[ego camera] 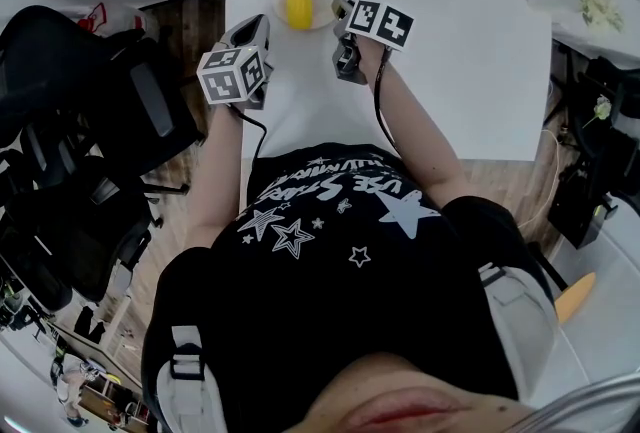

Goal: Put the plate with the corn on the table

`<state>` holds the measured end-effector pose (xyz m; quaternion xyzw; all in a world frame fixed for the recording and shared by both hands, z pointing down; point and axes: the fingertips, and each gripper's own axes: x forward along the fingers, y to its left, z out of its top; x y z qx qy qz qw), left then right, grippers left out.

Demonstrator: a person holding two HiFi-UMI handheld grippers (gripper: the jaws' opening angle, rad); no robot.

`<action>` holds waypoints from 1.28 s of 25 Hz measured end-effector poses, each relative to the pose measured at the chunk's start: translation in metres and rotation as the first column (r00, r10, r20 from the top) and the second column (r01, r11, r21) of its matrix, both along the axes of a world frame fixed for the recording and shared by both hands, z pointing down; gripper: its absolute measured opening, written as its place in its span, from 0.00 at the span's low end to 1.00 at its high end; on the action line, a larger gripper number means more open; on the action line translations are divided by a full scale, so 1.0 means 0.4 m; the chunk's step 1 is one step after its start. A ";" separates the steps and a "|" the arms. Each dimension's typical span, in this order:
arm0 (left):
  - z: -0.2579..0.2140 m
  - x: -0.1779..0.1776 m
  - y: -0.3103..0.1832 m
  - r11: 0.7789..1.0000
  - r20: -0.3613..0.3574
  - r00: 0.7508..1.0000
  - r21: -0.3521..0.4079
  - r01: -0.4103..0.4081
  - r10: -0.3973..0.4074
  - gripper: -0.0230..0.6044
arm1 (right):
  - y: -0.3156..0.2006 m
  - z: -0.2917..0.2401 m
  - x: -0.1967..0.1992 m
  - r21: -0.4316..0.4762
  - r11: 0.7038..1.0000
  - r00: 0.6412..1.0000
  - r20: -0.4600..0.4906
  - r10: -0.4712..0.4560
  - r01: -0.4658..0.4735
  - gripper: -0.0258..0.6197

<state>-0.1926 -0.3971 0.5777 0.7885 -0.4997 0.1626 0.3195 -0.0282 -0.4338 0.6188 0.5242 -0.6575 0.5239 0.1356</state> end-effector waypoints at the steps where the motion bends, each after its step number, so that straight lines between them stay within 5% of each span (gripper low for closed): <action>1: -0.004 0.002 0.003 1.000 0.001 1.000 0.004 0.002 -0.002 0.05 | 0.003 -0.005 0.008 0.008 1.000 1.000 -0.008 -0.002 0.002 0.21; 11: -0.078 0.047 0.066 0.997 0.006 0.999 0.058 0.041 -0.042 0.05 | 0.045 -0.100 0.076 0.136 0.981 0.985 -0.124 -0.119 0.136 0.12; 19: -0.156 0.118 0.137 0.990 0.026 0.996 0.117 0.081 -0.084 0.05 | 0.088 -0.194 0.139 0.284 0.928 0.967 -0.151 -0.204 0.240 0.06; 32: -0.214 0.151 0.266 0.966 0.044 0.981 0.193 0.175 -0.186 0.05 | 0.155 -0.184 0.220 0.293 0.898 0.942 -0.172 -0.289 0.329 0.05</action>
